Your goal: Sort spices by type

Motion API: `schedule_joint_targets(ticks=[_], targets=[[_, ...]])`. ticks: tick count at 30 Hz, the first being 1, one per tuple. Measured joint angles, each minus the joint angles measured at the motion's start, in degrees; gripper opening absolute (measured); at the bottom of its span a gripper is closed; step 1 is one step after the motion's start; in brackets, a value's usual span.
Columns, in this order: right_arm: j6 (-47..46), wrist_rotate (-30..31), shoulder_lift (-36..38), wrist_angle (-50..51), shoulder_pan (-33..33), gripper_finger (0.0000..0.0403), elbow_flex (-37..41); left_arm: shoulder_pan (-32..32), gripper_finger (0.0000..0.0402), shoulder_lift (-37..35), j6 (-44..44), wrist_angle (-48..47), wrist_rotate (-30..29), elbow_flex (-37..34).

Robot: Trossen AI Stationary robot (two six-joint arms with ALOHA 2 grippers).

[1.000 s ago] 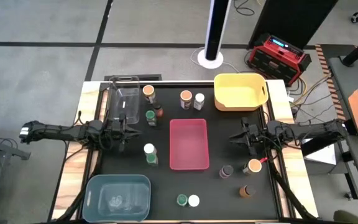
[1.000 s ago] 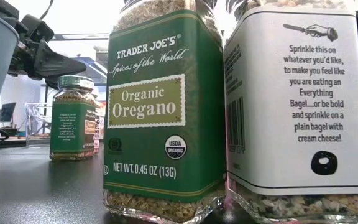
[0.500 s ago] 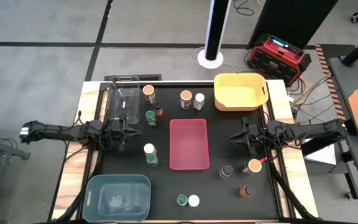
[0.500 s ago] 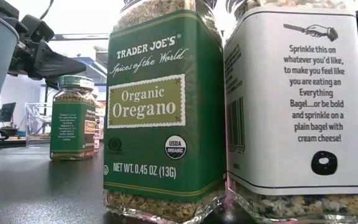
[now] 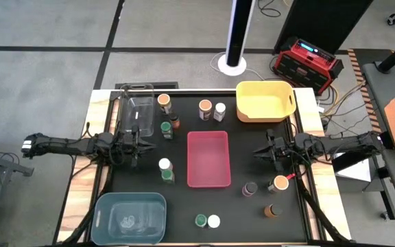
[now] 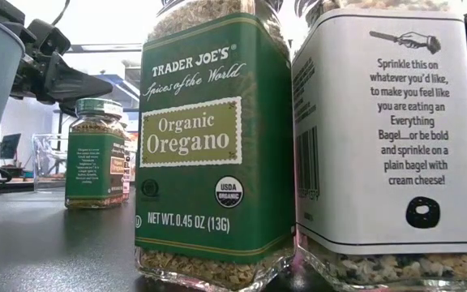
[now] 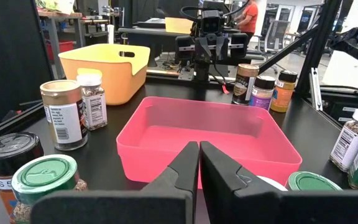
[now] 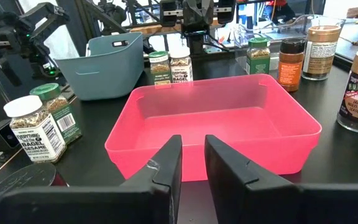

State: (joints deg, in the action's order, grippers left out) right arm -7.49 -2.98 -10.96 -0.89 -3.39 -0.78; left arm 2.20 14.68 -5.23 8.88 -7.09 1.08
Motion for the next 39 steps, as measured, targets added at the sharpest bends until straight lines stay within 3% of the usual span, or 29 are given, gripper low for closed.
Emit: schedule_joint_targets(ticks=[18,39], targets=[[0.00,0.00,-0.02,0.00,0.02,0.0094,0.02,0.00,0.0000,-0.01,0.00,0.00,0.00,0.00],[0.00,0.00,0.00,0.00,0.02,0.0059,0.00,0.00,0.0000,-0.01,0.00,0.00,0.01,-0.01]])
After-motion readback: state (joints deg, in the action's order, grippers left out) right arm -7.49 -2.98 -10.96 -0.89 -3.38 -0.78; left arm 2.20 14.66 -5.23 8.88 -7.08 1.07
